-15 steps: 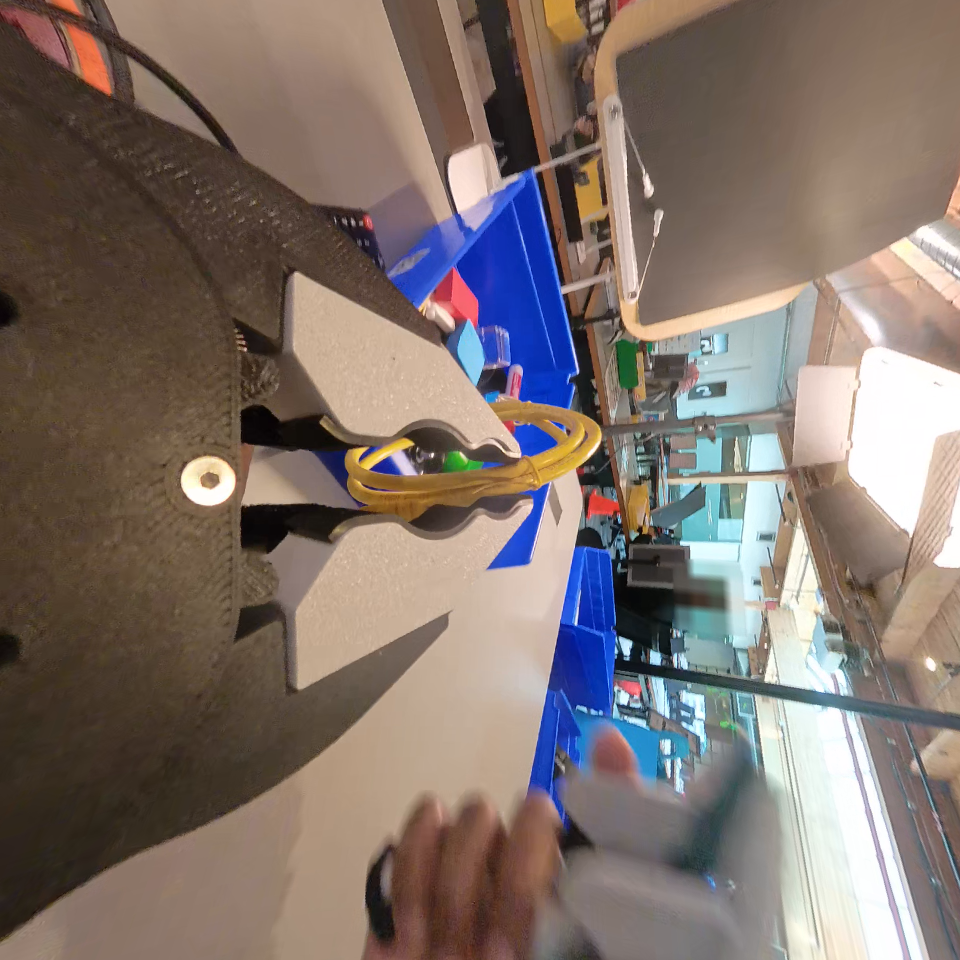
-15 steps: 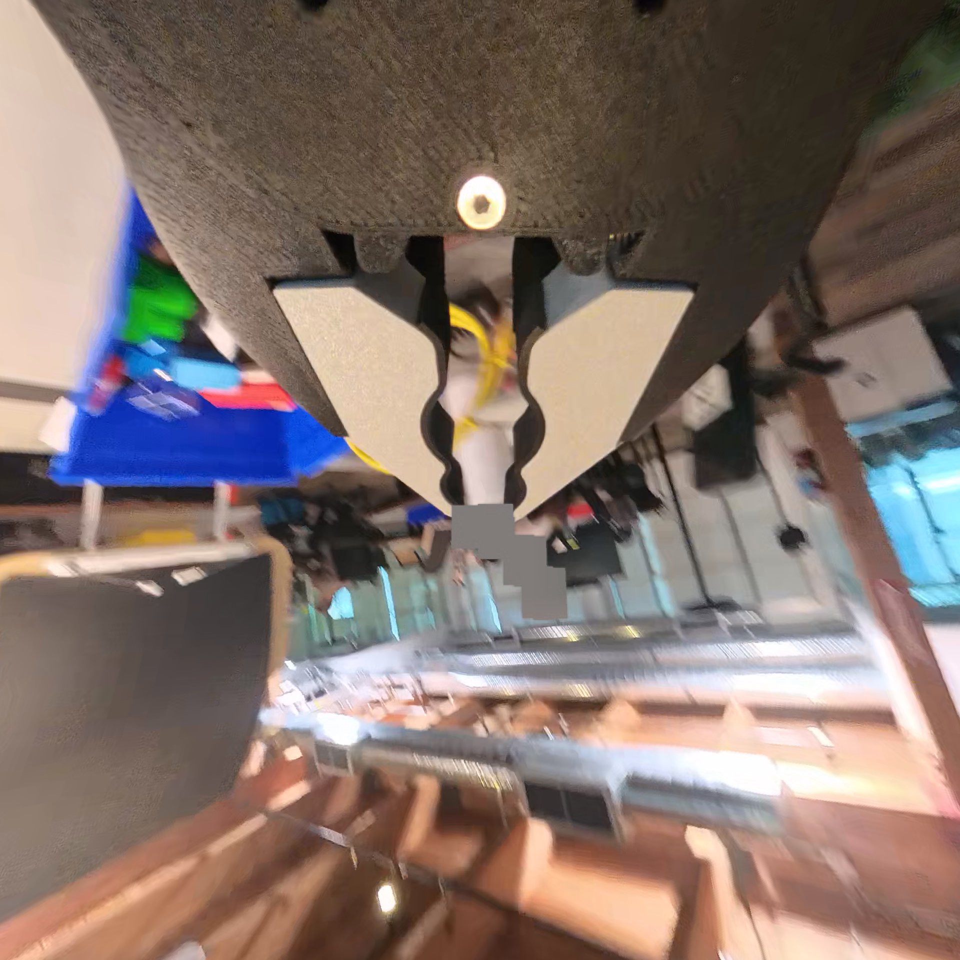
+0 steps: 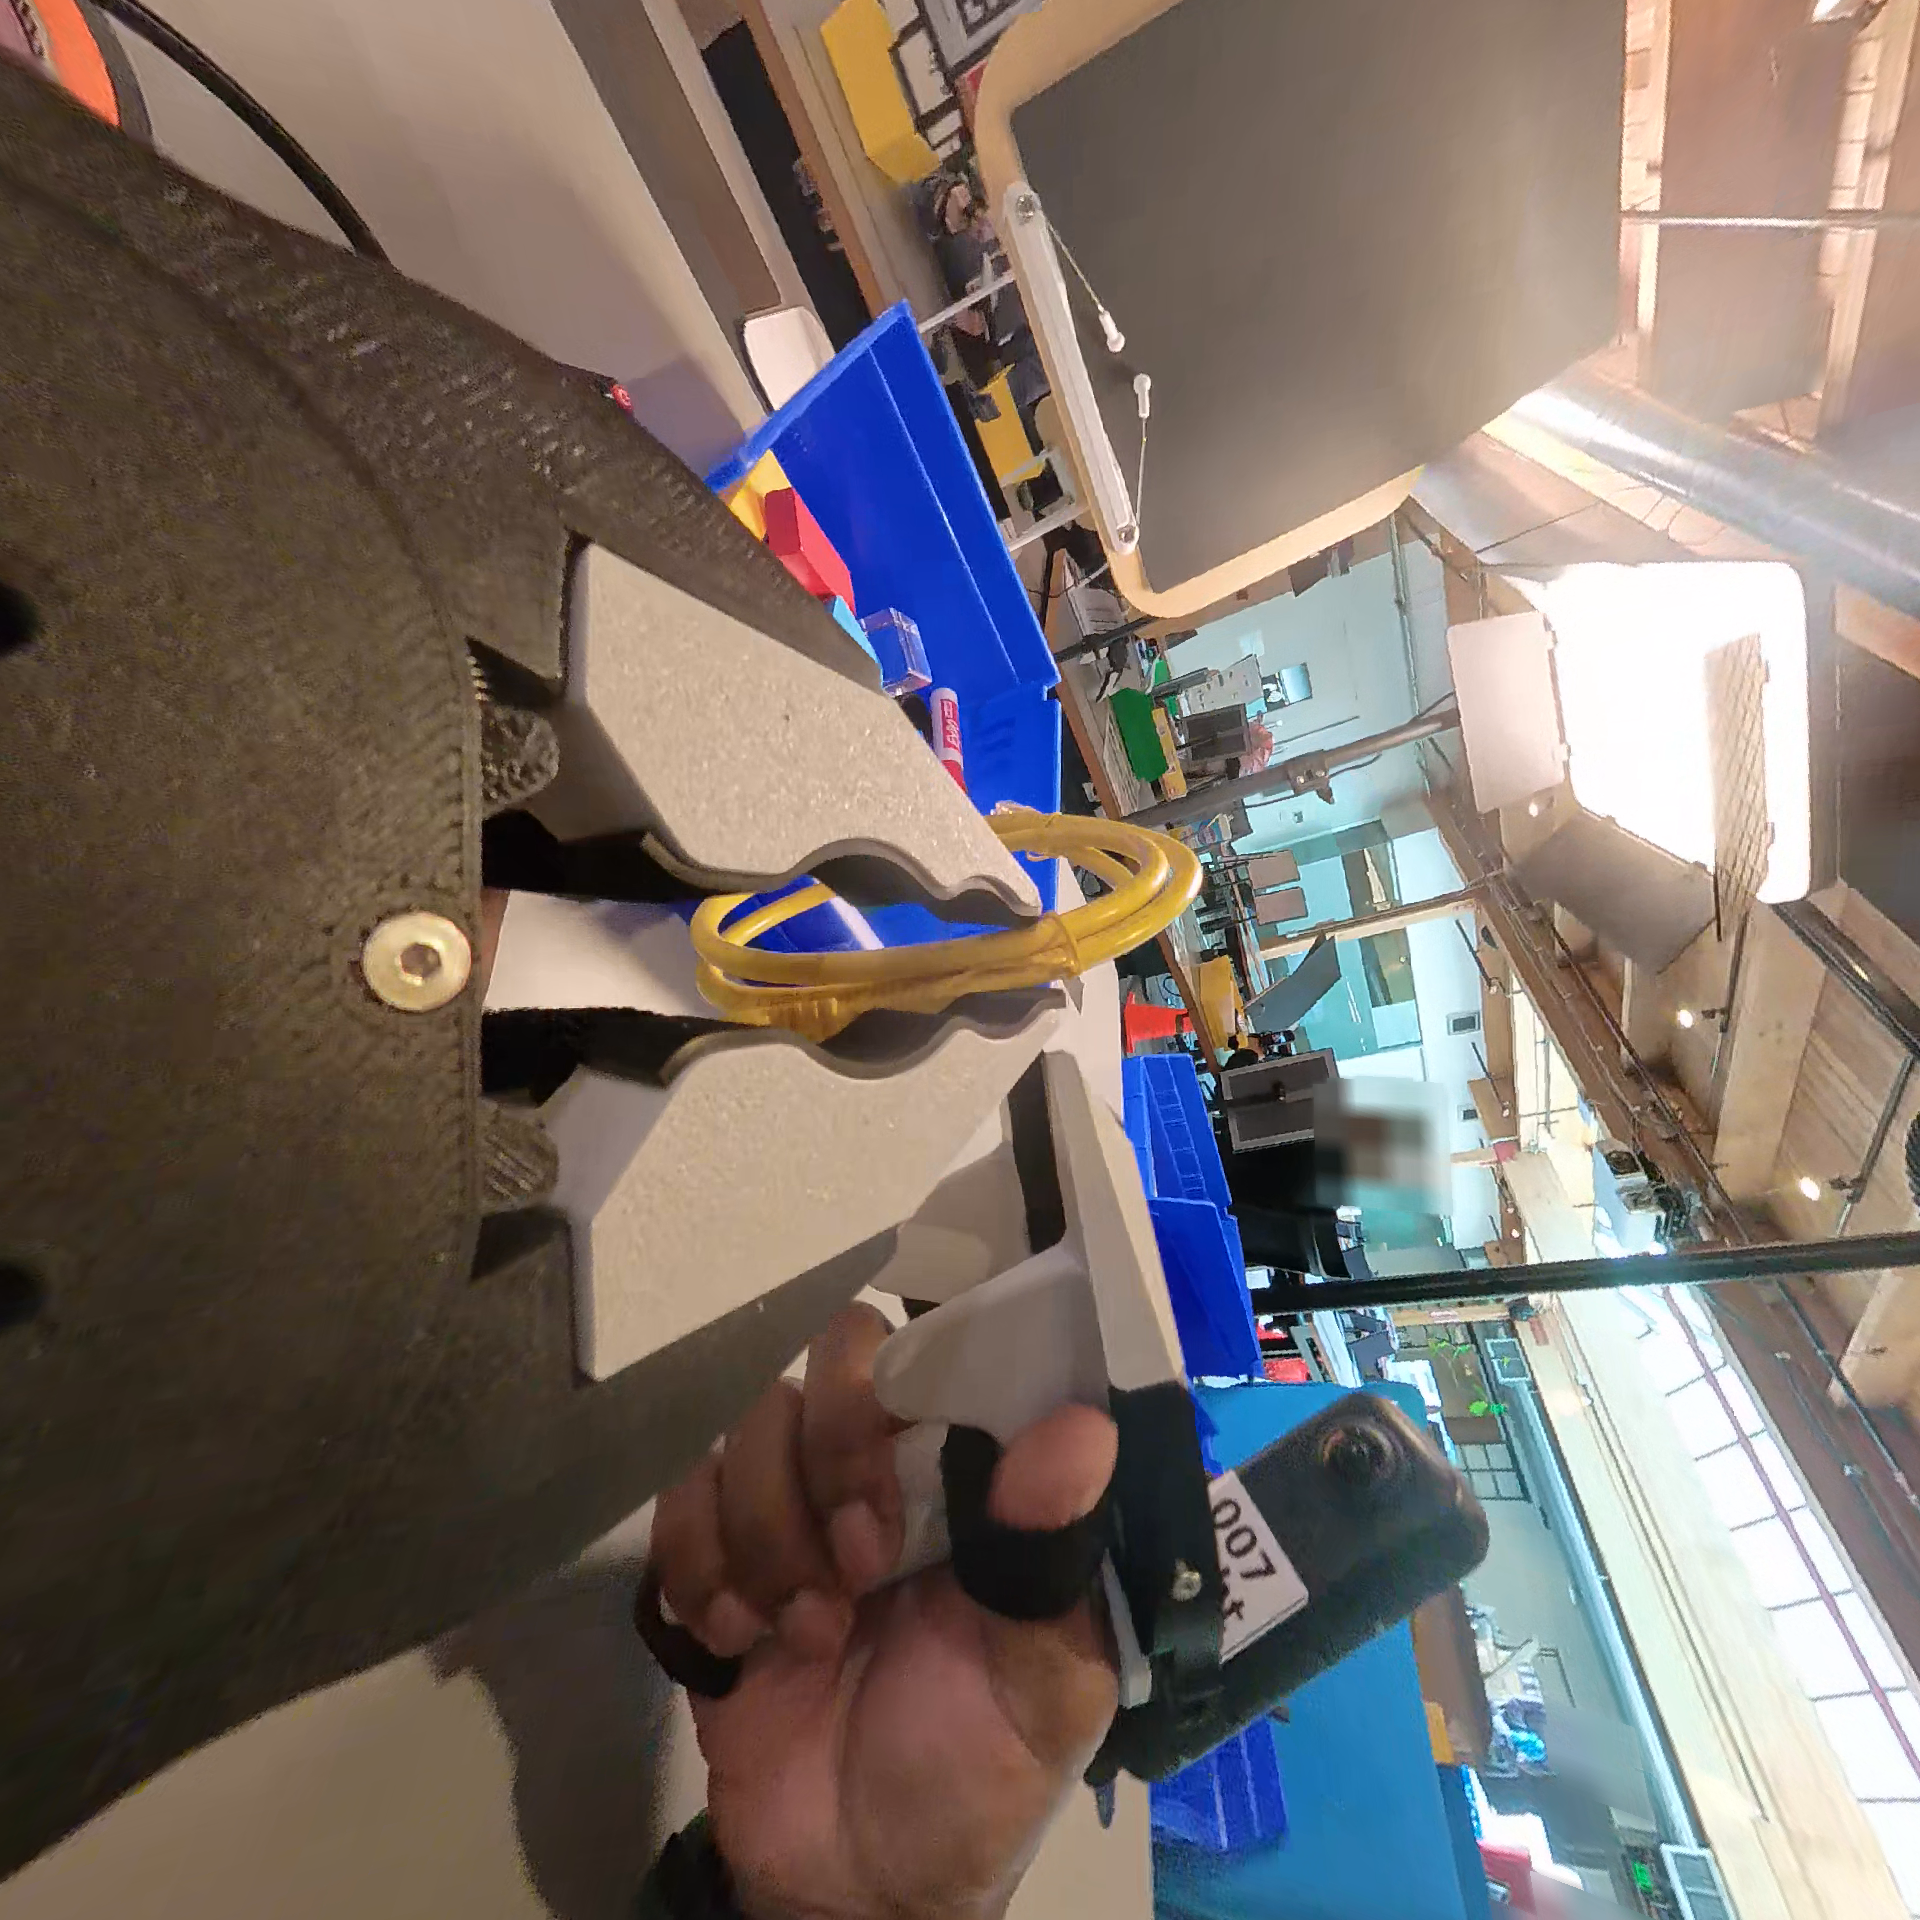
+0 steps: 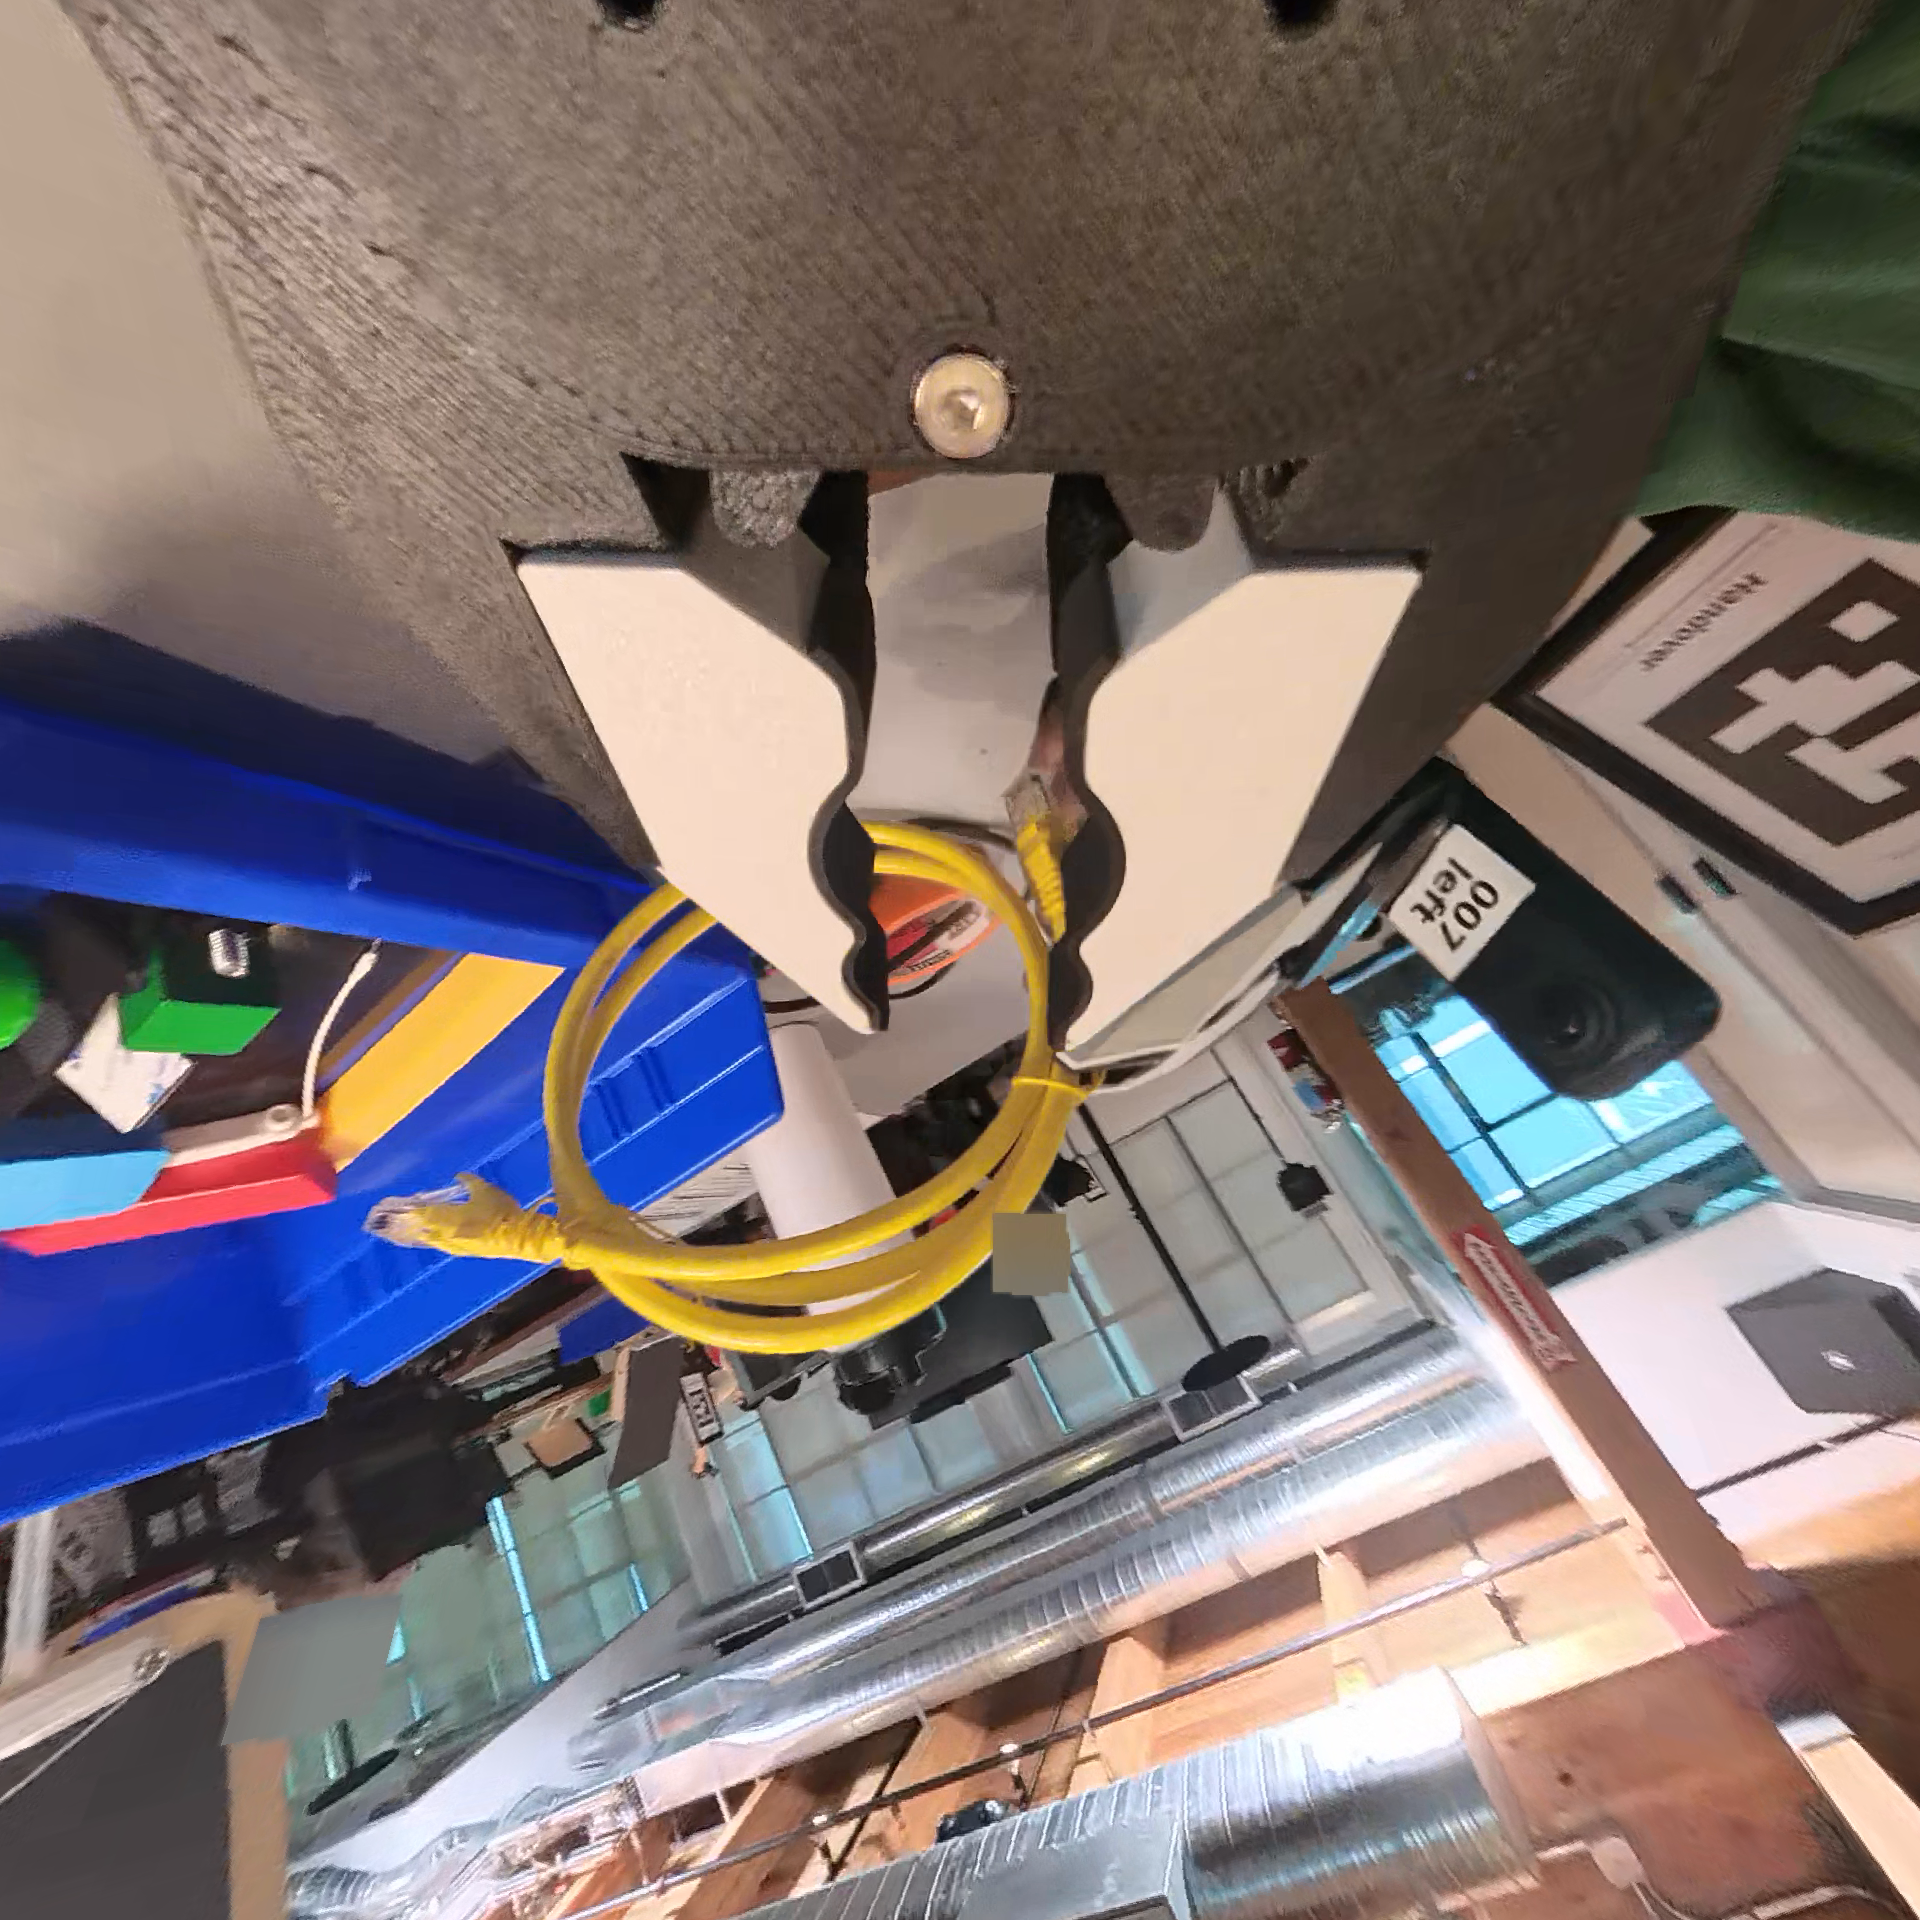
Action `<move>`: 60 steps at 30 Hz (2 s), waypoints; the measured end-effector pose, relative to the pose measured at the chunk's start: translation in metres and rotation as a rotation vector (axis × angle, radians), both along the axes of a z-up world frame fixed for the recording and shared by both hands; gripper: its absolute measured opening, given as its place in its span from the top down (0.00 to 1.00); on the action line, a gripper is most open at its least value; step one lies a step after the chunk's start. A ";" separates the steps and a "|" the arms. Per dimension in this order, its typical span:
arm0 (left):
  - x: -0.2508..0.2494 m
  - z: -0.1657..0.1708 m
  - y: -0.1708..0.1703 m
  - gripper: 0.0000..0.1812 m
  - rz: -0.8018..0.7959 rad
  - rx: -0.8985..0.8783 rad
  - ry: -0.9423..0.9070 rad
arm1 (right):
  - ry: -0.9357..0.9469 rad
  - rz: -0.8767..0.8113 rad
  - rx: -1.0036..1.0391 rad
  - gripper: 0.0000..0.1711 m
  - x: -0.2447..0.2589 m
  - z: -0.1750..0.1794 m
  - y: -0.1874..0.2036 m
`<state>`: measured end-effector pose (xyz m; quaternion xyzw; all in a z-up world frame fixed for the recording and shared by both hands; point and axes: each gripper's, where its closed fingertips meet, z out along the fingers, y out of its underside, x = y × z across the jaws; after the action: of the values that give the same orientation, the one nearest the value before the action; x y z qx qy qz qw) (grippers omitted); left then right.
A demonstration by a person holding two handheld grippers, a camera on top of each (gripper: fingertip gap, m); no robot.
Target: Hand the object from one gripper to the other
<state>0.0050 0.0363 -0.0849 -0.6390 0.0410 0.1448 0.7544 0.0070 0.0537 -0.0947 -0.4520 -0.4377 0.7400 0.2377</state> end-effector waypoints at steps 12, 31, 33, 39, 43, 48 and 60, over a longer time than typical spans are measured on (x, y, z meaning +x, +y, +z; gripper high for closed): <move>0.018 -0.009 0.006 0.93 -0.026 -0.051 0.110 | -0.006 0.058 -0.146 0.81 0.003 0.002 0.004; 0.026 -0.027 0.016 0.92 -0.090 -0.142 0.089 | -0.010 -0.019 -0.019 0.89 0.000 -0.003 0.004; 0.026 -0.023 0.014 0.87 -0.151 -0.126 -0.006 | -0.021 -0.078 0.064 0.90 -0.002 -0.007 0.008; 0.008 -0.003 0.001 0.83 -0.298 0.015 -0.378 | -0.035 -0.265 0.530 0.91 -0.009 -0.028 -0.001; 0.006 -0.011 0.005 0.82 -0.277 -0.033 -0.396 | -0.012 -0.308 0.739 0.92 -0.011 -0.037 -0.014; 0.009 -0.020 0.009 0.83 -0.254 -0.090 -0.357 | 0.001 -0.286 0.795 0.92 -0.011 -0.041 -0.022; 0.005 -0.025 0.011 0.94 -0.137 -0.124 -0.198 | 0.026 -0.211 0.722 0.87 -0.006 -0.037 -0.032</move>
<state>0.0097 0.0468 -0.1095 -0.6913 0.0187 0.0261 0.7219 0.0006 0.0215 -0.1314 -0.3725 -0.6183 0.5153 0.4620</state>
